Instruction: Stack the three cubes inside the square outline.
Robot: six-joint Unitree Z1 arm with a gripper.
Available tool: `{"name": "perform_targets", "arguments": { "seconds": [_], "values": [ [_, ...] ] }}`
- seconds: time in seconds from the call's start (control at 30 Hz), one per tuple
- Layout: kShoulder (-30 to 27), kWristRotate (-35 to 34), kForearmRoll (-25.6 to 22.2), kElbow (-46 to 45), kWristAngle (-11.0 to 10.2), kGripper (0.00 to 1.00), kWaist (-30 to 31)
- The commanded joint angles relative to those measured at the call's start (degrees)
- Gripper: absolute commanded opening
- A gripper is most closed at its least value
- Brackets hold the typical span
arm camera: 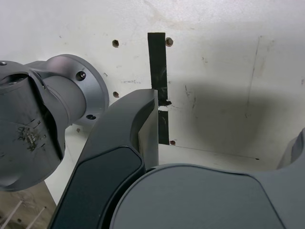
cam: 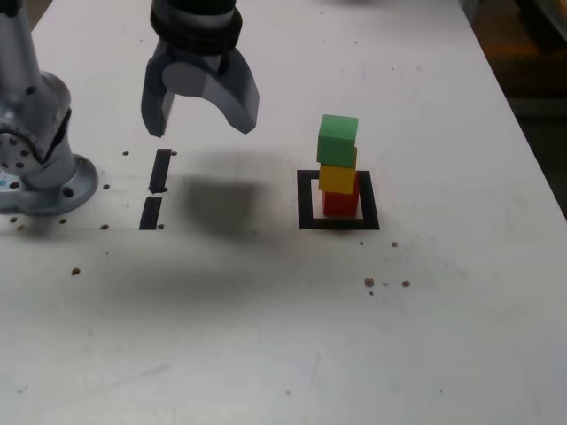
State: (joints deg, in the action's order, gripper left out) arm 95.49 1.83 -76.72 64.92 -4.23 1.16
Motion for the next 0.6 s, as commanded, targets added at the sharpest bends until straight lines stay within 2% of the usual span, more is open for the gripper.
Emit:
{"name": "perform_targets", "arguments": {
  "seconds": [0.0, 0.57],
  "values": [
    [-0.1, 0.2, 0.5, -0.1, 0.2, 0.99, -0.1],
    [0.5, 1.3, 1.1, 1.1, 0.9, 0.99, -0.5]
  ]
}}
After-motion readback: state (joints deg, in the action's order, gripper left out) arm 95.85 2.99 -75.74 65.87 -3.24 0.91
